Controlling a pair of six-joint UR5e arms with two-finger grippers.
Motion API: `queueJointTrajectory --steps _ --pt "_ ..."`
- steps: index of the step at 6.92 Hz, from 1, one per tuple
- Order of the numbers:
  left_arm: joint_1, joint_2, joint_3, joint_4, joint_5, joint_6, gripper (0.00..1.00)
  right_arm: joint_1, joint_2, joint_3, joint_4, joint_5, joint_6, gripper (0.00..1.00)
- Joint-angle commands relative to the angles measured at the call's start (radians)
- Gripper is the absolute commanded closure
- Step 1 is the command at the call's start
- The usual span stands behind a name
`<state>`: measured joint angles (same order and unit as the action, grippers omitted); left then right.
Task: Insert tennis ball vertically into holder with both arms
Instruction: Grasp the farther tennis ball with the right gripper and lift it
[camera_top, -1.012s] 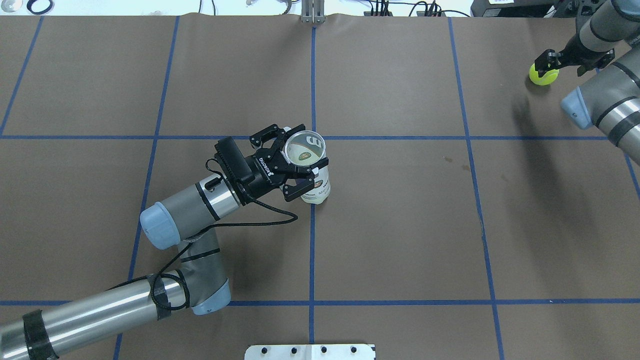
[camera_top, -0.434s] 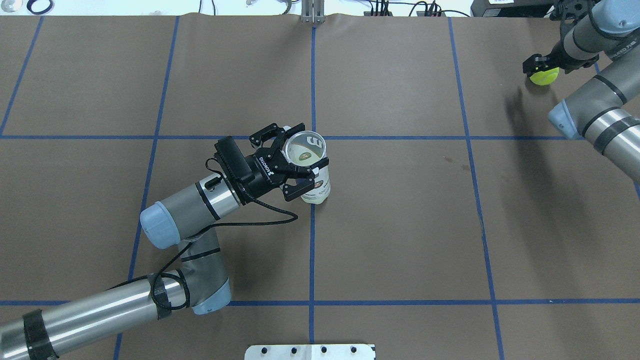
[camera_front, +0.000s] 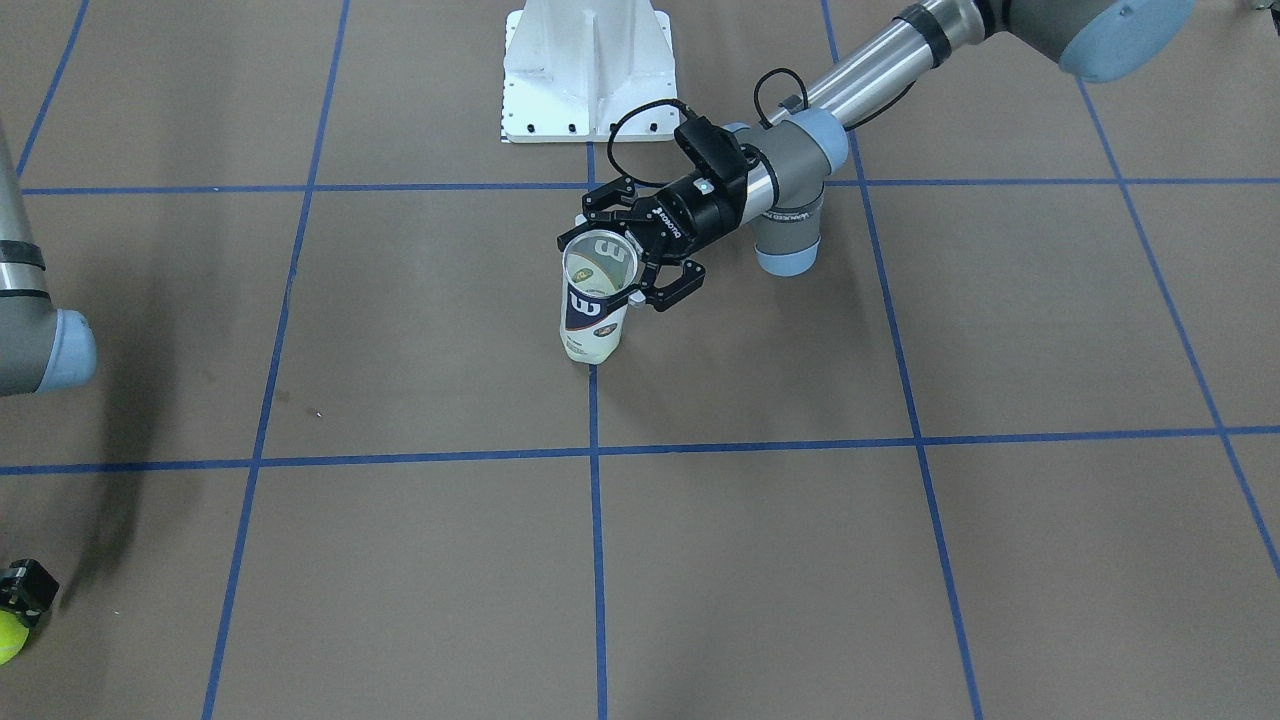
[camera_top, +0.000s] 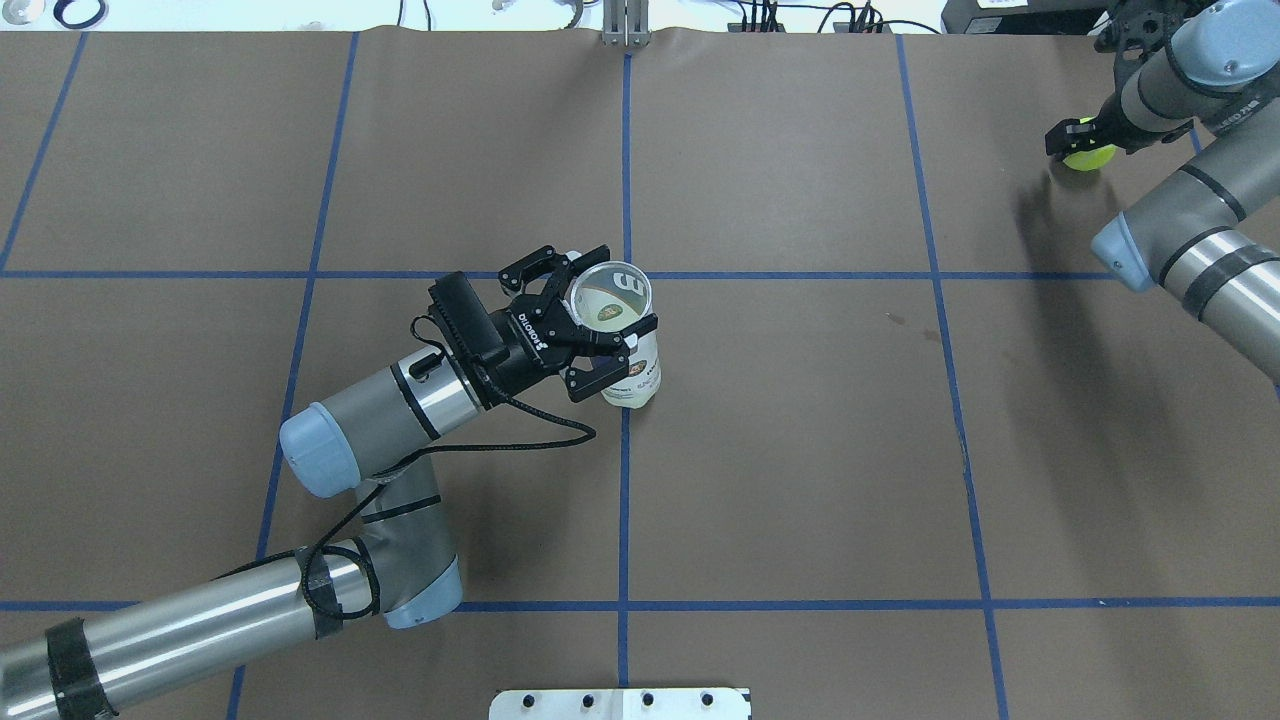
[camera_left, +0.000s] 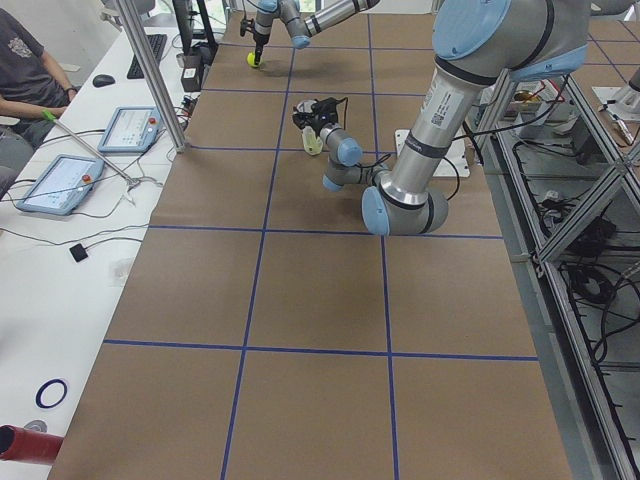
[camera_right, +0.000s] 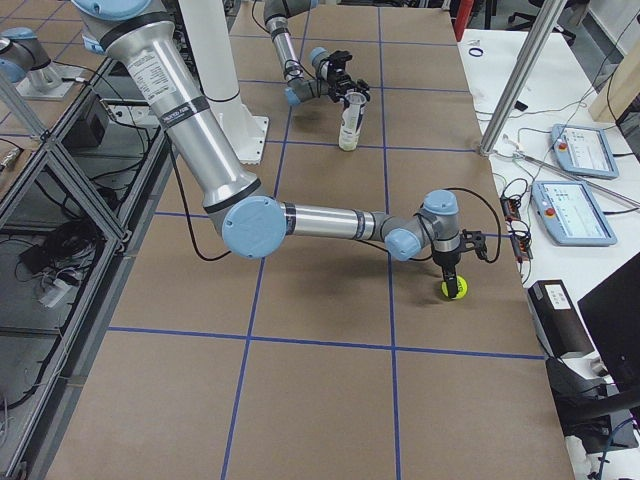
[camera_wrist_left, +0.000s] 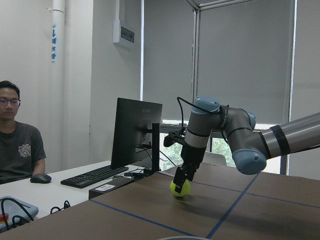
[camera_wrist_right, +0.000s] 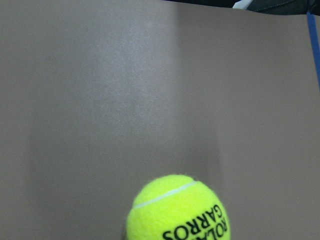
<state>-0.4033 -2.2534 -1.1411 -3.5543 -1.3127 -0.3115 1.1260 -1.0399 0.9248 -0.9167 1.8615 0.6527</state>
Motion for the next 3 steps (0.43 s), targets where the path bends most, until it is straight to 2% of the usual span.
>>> queueJointTrajectory --steps 1,2,3 --pt "0.000 0.000 0.000 0.000 0.000 0.000 0.09 -0.002 0.003 0.002 -0.001 -0.008 -0.001 1.00" --pt "0.000 0.000 0.000 0.000 0.000 0.000 0.09 0.000 0.004 0.015 -0.002 -0.004 0.004 1.00" --pt "0.000 0.000 0.000 0.000 0.000 0.000 0.09 0.008 -0.005 0.134 -0.064 0.039 0.007 1.00"
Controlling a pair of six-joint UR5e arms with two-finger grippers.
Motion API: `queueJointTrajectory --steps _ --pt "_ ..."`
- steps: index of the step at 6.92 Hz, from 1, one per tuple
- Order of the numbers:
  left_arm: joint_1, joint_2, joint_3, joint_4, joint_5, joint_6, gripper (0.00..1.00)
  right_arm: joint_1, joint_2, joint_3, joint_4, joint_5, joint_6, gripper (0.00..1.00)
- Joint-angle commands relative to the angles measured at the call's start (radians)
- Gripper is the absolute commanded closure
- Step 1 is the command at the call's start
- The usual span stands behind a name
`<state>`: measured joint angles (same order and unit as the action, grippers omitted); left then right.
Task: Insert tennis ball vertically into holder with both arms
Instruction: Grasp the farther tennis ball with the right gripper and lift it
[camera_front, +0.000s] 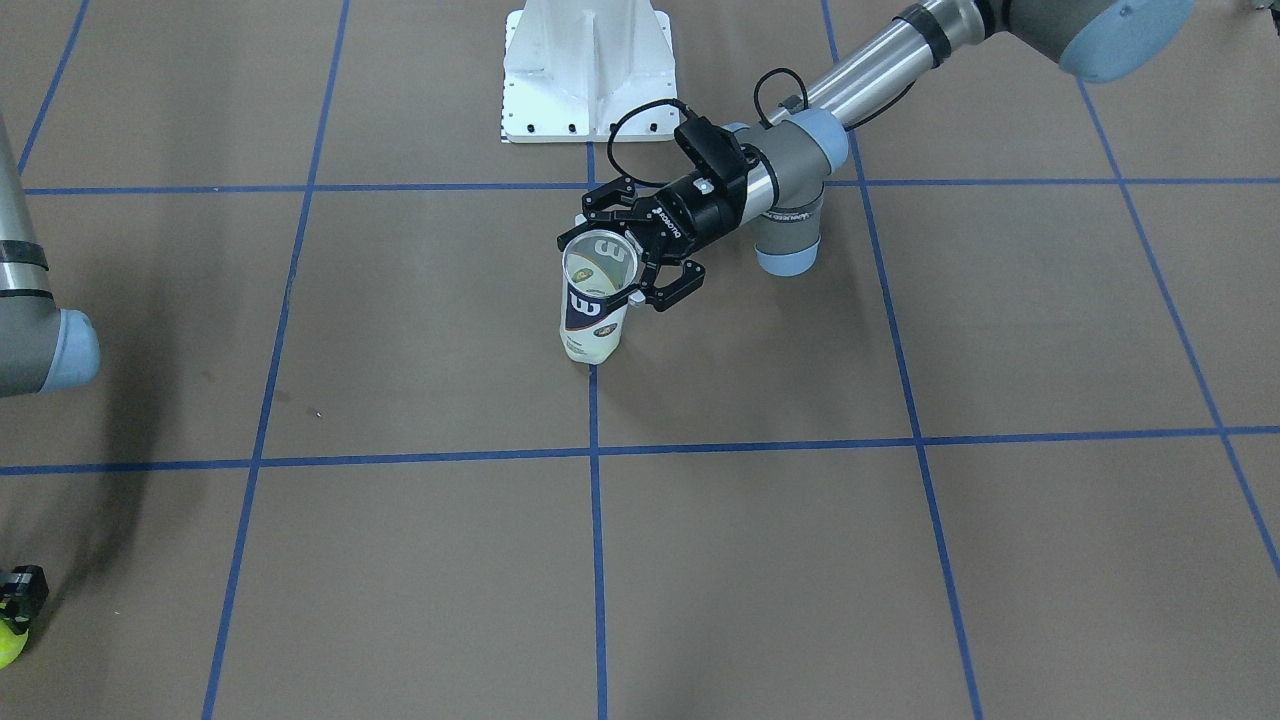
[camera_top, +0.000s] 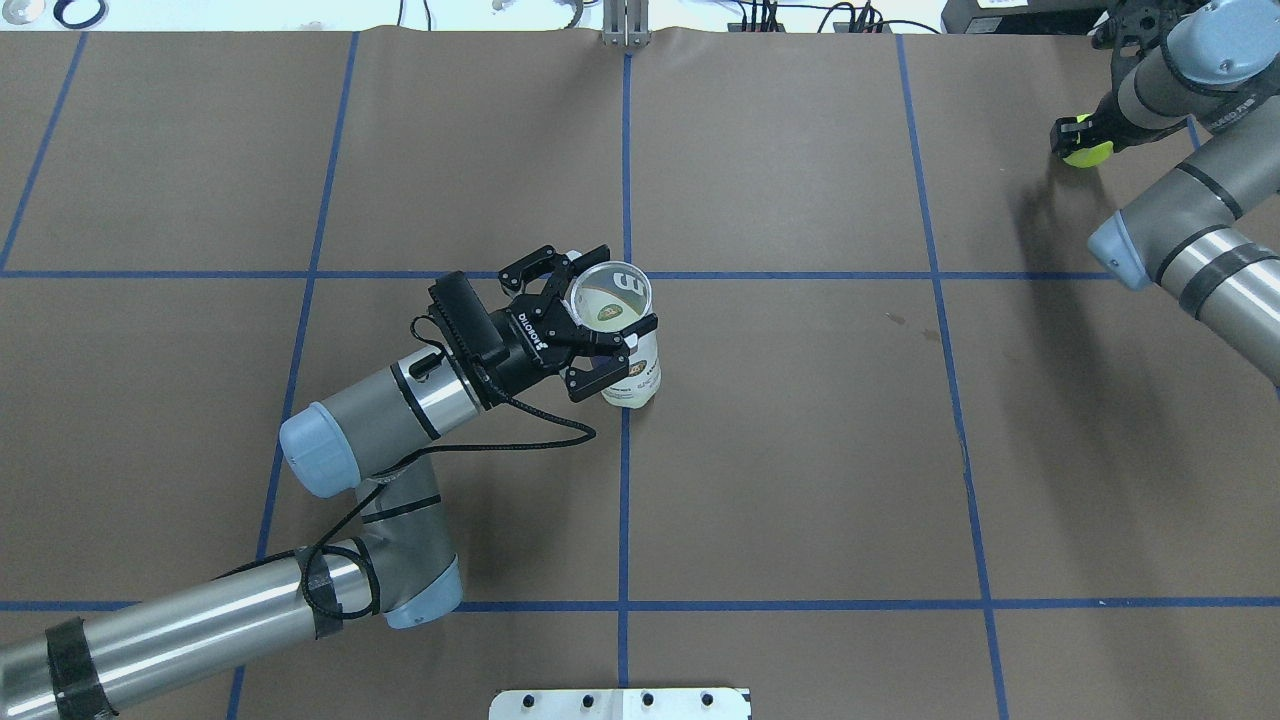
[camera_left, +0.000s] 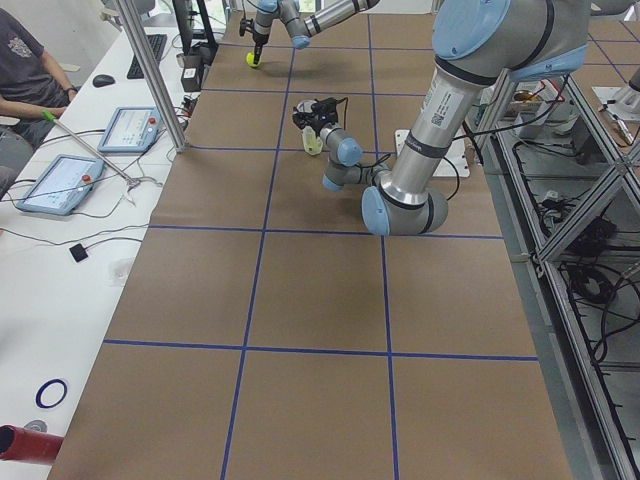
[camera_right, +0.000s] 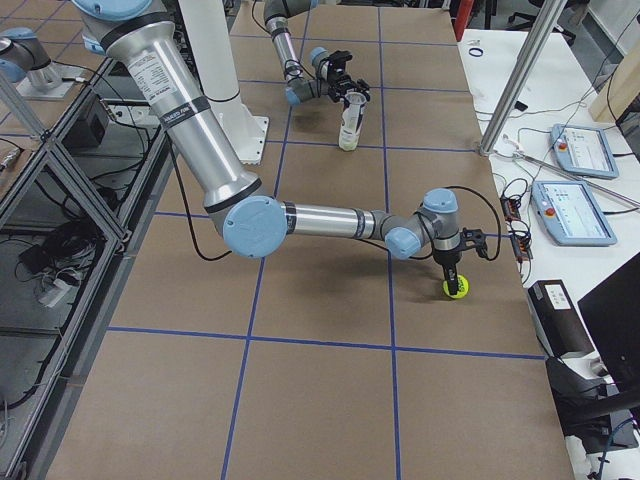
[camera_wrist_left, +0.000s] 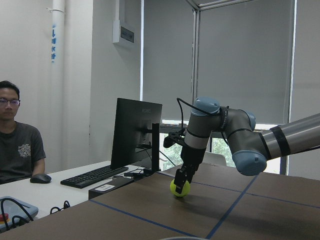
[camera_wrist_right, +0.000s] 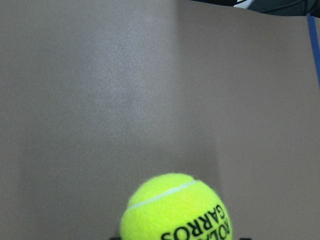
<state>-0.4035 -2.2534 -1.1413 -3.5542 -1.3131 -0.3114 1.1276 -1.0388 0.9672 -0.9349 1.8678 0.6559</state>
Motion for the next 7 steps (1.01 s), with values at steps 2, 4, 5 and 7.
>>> queueJointTrajectory --steps 2,4,5,7 --pt "0.000 -0.002 0.000 0.000 0.000 0.000 0.09 -0.009 -0.042 0.505 -0.421 0.130 0.144 1.00" --pt "0.002 -0.003 0.000 0.000 0.002 0.000 0.09 -0.157 -0.034 0.893 -0.728 0.215 0.453 1.00" --pt "0.000 0.000 0.000 0.000 0.002 0.000 0.09 -0.243 -0.009 0.982 -0.763 0.212 0.605 1.00" --pt "0.002 0.000 0.000 0.000 0.002 0.000 0.08 -0.351 0.107 1.012 -0.765 0.217 0.804 1.00"
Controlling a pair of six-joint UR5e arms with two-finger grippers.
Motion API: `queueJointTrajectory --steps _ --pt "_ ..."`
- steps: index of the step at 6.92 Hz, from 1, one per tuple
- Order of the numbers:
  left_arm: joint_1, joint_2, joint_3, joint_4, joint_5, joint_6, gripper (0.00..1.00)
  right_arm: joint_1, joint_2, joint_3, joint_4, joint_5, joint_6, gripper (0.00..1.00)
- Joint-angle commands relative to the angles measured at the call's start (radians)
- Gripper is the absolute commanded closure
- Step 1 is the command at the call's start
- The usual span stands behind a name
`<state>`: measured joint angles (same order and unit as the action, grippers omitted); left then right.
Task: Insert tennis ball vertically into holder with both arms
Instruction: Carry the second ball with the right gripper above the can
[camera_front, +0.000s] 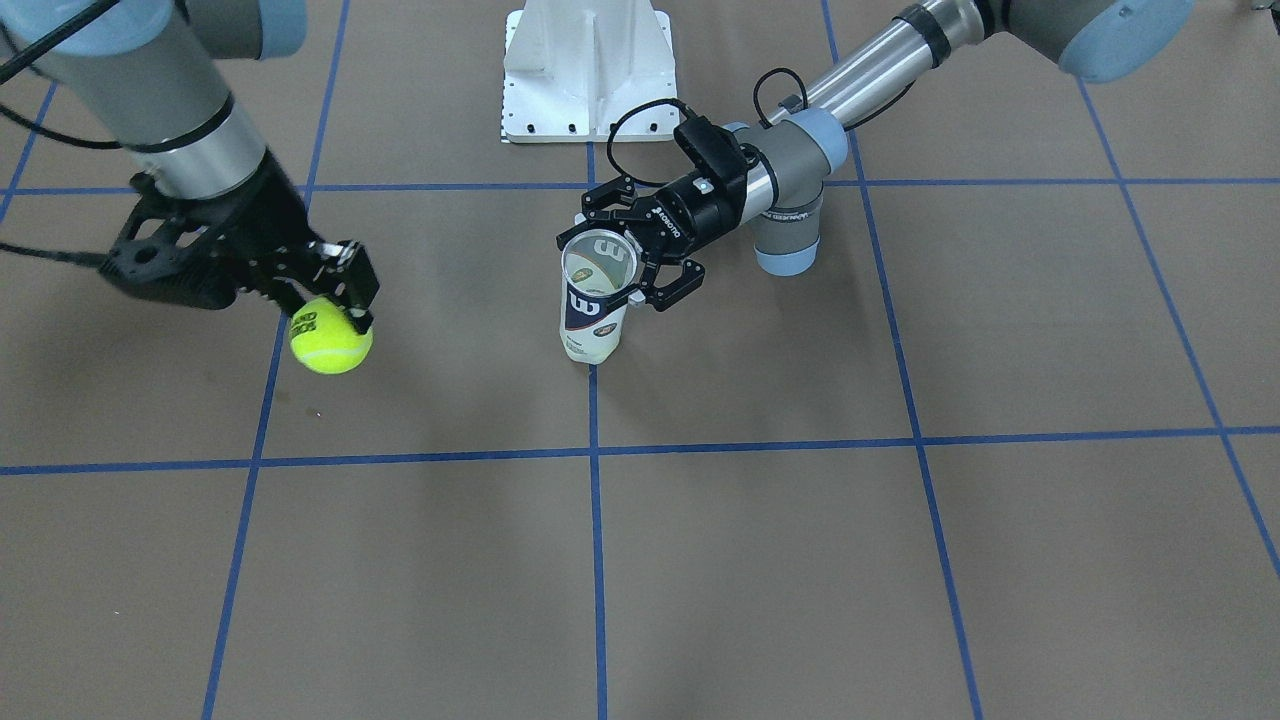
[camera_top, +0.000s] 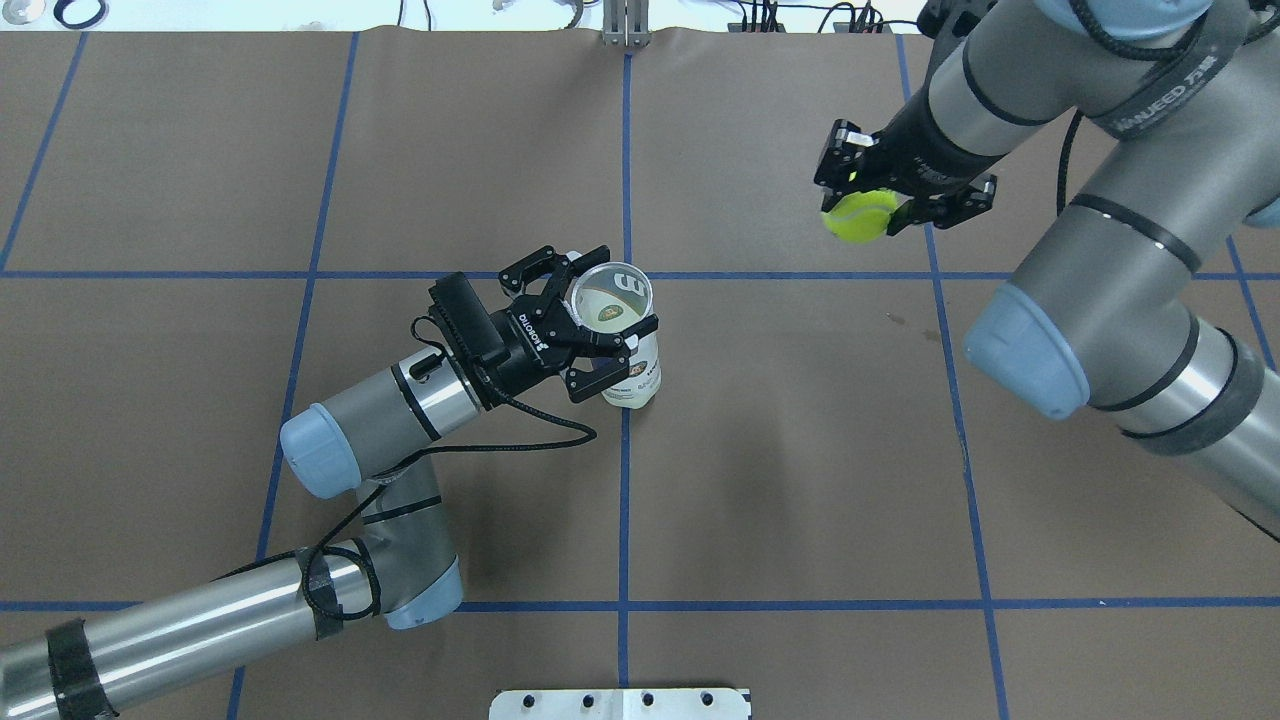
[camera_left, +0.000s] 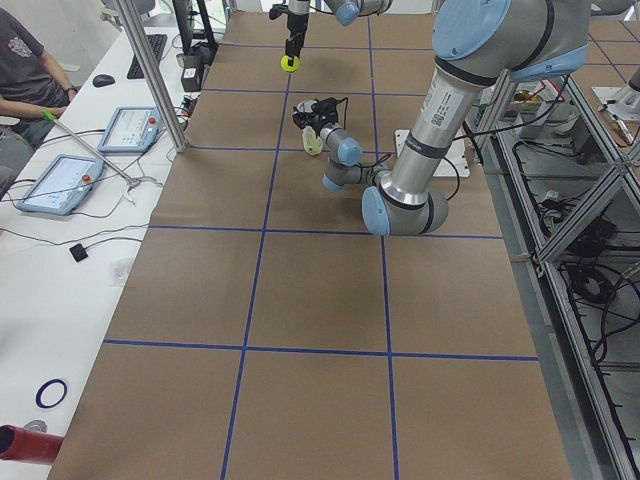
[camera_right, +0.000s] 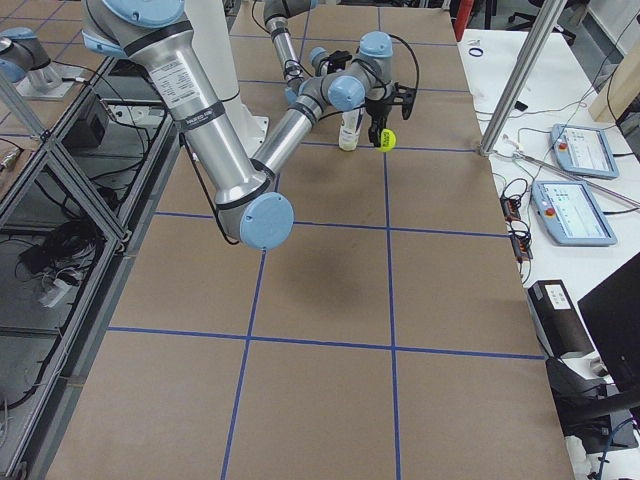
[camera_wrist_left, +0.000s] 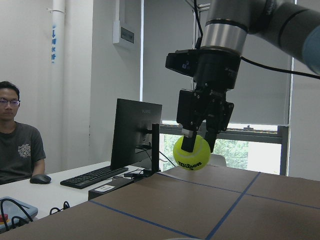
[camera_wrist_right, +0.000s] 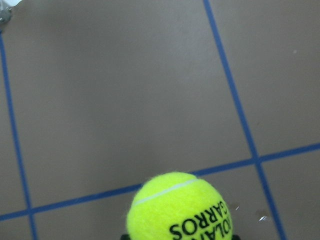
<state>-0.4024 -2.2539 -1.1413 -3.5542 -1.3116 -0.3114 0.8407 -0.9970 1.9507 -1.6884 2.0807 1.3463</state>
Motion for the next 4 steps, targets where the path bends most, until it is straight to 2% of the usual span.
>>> queueJointTrajectory --steps 1,4 --pt "0.000 0.000 0.000 0.002 0.000 0.000 0.04 -0.090 0.108 0.024 -0.011 0.003 0.164 1.00" --pt "0.000 -0.001 0.000 0.002 0.000 0.000 0.02 -0.146 0.204 -0.042 -0.011 -0.023 0.201 1.00"
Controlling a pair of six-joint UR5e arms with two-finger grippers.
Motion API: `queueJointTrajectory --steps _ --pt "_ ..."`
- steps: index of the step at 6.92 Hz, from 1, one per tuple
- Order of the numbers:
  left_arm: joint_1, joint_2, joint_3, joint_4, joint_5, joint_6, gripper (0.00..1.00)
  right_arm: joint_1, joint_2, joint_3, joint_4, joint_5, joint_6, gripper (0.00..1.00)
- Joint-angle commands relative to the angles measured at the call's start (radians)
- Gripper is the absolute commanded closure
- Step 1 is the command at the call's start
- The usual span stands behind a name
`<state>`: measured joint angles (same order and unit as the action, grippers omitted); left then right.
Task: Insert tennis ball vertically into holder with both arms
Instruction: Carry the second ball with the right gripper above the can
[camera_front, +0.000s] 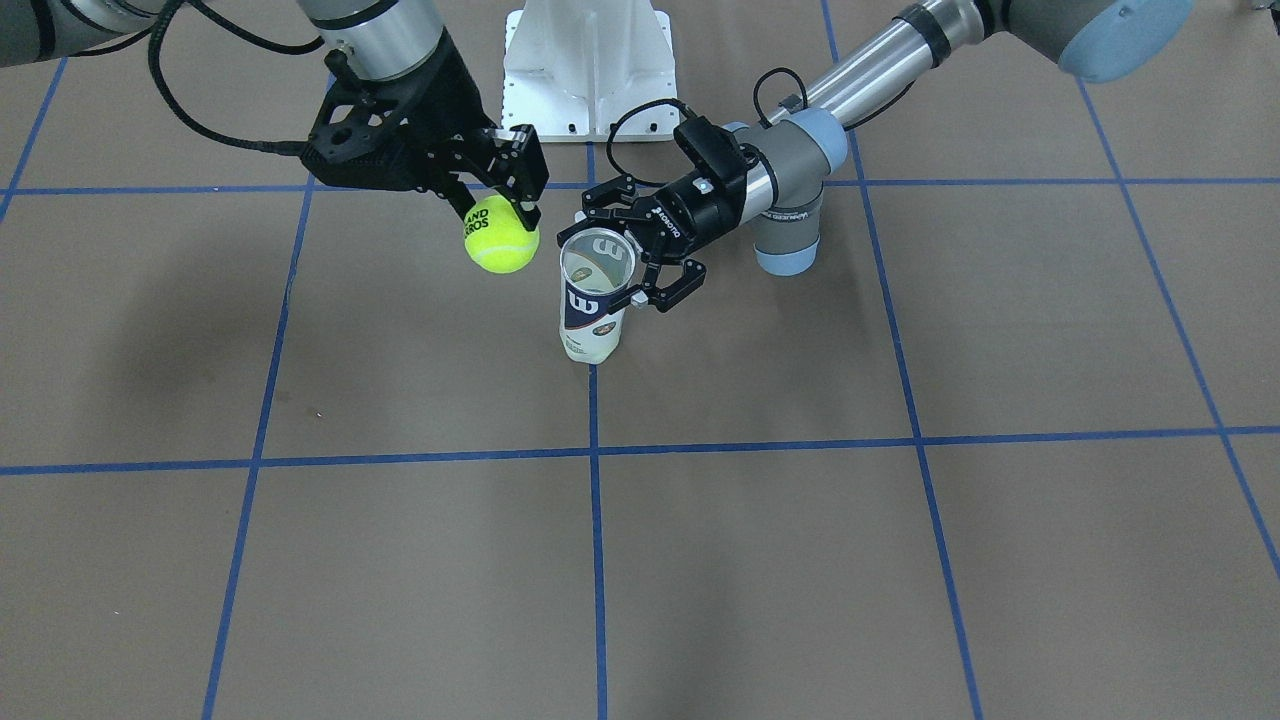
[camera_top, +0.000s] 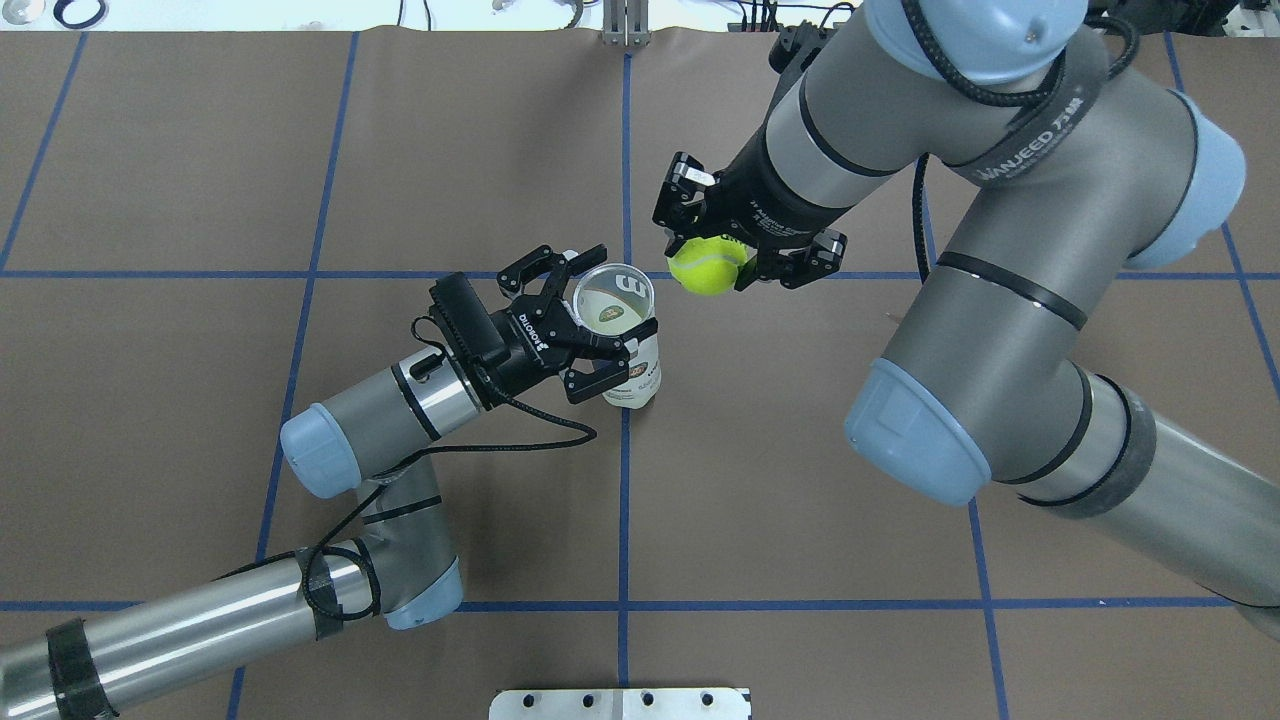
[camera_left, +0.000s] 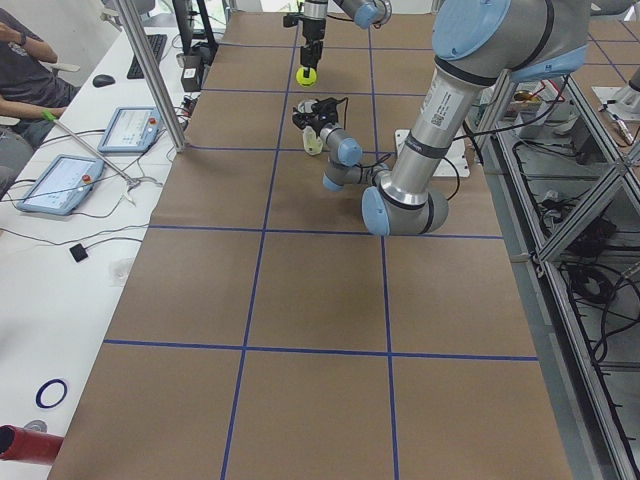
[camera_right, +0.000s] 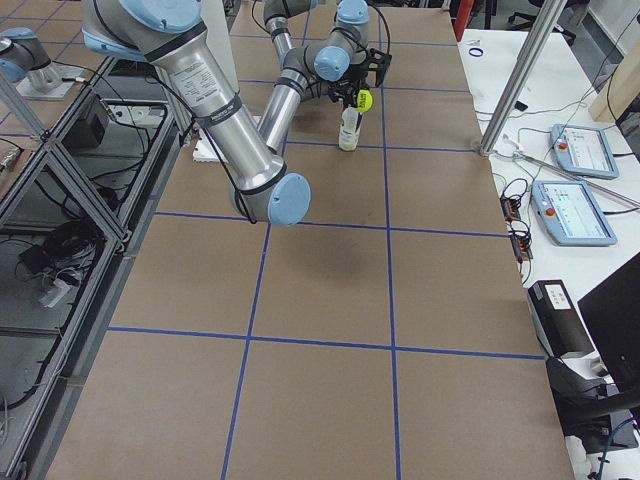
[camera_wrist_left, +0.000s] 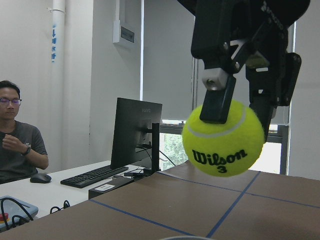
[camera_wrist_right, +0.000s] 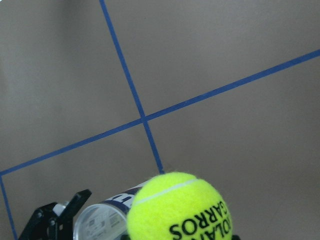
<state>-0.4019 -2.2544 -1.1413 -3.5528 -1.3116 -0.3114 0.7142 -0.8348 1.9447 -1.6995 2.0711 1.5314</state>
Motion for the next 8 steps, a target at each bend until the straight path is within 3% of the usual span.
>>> queueJointTrajectory --steps 1,4,8 --pt "0.000 -0.001 0.000 0.002 0.000 0.000 0.02 -0.025 0.071 -0.064 0.000 -0.017 0.024 1.00" --pt "0.000 -0.001 0.000 0.002 0.000 0.000 0.02 -0.061 0.153 -0.165 0.001 -0.069 0.049 1.00" --pt "0.000 0.001 0.000 0.002 0.000 0.000 0.07 -0.076 0.157 -0.176 0.003 -0.080 0.047 1.00"
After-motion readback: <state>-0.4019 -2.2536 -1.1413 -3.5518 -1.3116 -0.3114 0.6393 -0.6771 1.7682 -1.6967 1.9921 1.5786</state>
